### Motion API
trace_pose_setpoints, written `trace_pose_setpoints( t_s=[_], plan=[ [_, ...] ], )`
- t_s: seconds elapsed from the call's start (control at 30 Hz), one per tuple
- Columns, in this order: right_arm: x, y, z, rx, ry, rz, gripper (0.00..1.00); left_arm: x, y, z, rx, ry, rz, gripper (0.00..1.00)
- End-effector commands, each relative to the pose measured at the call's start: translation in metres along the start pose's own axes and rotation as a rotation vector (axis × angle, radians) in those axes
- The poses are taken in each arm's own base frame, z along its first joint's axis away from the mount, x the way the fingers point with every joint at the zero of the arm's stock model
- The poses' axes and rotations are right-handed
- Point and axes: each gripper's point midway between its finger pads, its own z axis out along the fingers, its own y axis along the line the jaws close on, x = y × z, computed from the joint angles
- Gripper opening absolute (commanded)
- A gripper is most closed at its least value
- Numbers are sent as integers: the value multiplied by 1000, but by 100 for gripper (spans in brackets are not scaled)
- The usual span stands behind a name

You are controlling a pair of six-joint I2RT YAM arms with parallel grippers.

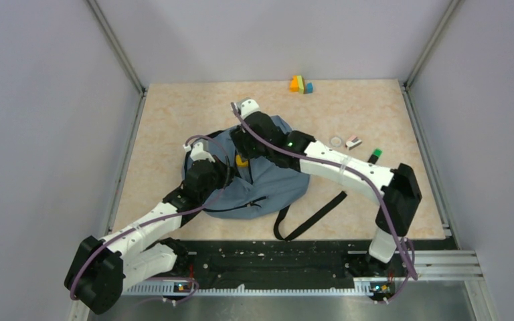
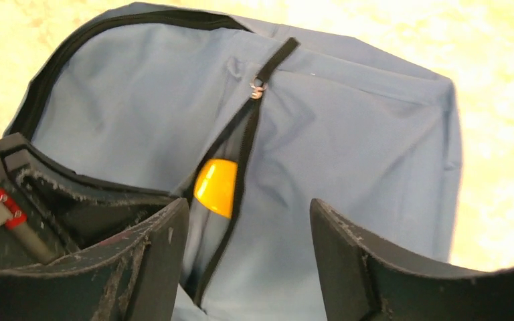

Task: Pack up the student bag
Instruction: Place the stationery in the student bag.

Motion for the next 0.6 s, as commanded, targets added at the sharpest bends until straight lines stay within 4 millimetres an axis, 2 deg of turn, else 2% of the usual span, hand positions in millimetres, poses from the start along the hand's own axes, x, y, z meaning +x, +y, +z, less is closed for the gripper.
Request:
trace_pose_setpoints(
  t_s=[0.0,0.1,0.27,0.37,0.57],
  plan=[
    [-42,-50,-48,57,-121,89,68,-11,-8,-2,21,-37,-1,0],
    [-30,-105,-56,153,-117,155,73,-11,-8,-2,21,-38,-1,0],
    [36,-207,-52,303,-25,316,79,-10,-8,-2,23,-34,-3,0],
    [83,-270,-55,442,34,399,83,-10,-8,-2,24,-31,-5,0],
    [165,-375,-82,668,78,639,84,-8,-6,-2,22,-29,-8,0]
  ],
)
